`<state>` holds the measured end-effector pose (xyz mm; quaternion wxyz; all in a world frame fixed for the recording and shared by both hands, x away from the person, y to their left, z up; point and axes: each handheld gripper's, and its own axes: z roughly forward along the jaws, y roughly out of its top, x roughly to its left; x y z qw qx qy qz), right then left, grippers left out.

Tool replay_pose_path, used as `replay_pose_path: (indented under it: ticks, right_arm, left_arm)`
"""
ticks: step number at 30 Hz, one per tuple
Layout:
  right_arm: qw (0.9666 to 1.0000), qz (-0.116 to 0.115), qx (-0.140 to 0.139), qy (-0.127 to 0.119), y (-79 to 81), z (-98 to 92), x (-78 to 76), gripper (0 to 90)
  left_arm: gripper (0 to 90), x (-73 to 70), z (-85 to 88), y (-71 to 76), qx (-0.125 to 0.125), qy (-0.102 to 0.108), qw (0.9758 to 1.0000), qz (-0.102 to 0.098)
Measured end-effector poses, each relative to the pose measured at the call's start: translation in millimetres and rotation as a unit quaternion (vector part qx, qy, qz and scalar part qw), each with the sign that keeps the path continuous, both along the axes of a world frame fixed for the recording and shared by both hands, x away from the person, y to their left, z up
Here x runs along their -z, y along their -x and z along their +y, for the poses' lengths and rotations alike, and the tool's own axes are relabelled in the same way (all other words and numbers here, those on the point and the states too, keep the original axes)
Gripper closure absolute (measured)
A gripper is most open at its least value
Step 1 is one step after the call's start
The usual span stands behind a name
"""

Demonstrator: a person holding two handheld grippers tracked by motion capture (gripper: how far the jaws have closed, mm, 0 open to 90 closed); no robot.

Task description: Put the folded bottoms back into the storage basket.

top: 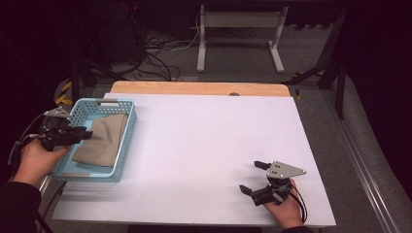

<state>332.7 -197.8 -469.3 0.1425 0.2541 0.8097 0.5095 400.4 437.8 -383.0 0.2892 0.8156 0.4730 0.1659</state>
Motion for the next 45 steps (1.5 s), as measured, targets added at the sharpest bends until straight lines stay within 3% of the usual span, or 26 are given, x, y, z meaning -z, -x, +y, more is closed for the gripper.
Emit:
replay_pose_path:
  ticks: [2, 3, 4, 5, 7, 8, 9, 14, 19, 22, 25, 30, 35, 38, 42, 45]
  right_arm:
    - [1.0, 0.001, 0.001, 0.0, -0.1, 0.1, 0.0, 0.4]
    - [1.0, 0.001, 0.001, 0.001, -0.2, 0.2, 0.1, 0.4]
    - [1.0, 0.002, 0.001, 0.002, -0.3, 0.5, 0.1, 0.4]
    - [1.0, 0.002, 0.001, 0.003, -0.3, 0.5, 0.1, 0.4]
    - [1.0, 0.002, 0.0, 0.003, -0.5, 0.7, 0.2, 0.5]
    - [1.0, 0.002, 0.0, 0.003, -0.5, 0.7, 0.2, 0.5]
    - [1.0, 0.002, 0.0, 0.004, -0.4, 0.8, 0.1, 0.5]
    - [1.0, 0.003, -0.002, 0.003, -0.4, 0.7, 0.1, 0.5]
    - [1.0, 0.002, -0.004, 0.004, -0.2, 0.7, 0.1, 0.6]
    - [1.0, 0.001, -0.004, 0.004, -0.1, 0.8, 0.1, 0.6]
    - [1.0, 0.001, -0.004, 0.003, 0.0, 0.5, 0.1, 0.6]
    - [1.0, 0.0, -0.006, 0.002, 0.1, 0.5, 0.1, 0.6]
    - [1.0, 0.0, -0.006, 0.002, 0.4, 0.3, 0.0, 0.6]
    - [1.0, 0.0, -0.007, 0.002, 0.4, 0.3, 0.0, 0.5]
    - [1.0, 0.0, -0.007, 0.002, 0.3, 0.3, 0.1, 0.6]
    - [1.0, 0.0, -0.006, 0.002, 0.2, 0.3, 0.0, 0.6]
  left_arm:
    - [70.1, 1.2, -1.1, -0.7, 0.0, -0.001, 1.0, 0.005]
    - [70.1, 3.6, -3.1, -2.5, 0.001, -0.005, 0.9998, 0.018]
    - [75.9, 5.0, -4.3, -3.5, 0.002, -0.008, 0.9997, 0.025]
    - [77.5, 8.4, -6.7, -6.5, 0.004, -0.019, 0.9988, 0.045]
    - [80.5, 12.4, -9.3, -9.9, 0.0, -0.026, 0.9974, 0.068]
    - [82.1, 12.4, -9.3, -9.9, 0.0, -0.026, 0.9974, 0.068]
    - [82.1, 14.8, -11.0, -12.0, 0.0, -0.029, 0.9962, 0.082]
    - [87.6, 22.3, -17.7, -16.9, 0.007, -0.042, 0.9927, 0.113]
    - [88.6, 33.5, -24.5, -24.9, 0.002, -0.079, 0.9861, 0.146]
    - [89.3, 40.1, -26.0, -29.5, -0.006, -0.079, 0.9817, 0.173]
    - [89.5, 41.8, -26.6, -31.1, -0.009, -0.086, 0.9784, 0.188]
    - [89.7, 42.0, -25.7, -32.1, -0.027, -0.105, 0.9679, 0.227]
    - [89.7, 43.5, -17.0, -27.3, -0.04, -0.112, 0.9632, 0.241]
    - [89.7, 43.9, -12.1, -24.9, -0.043, -0.1, 0.9641, 0.242]
    - [89.6, 42.0, -12.0, -23.9, -0.041, -0.101, 0.9651, 0.238]
    - [89.3, 38.7, -12.6, -22.0, -0.036, -0.09, 0.9695, 0.225]
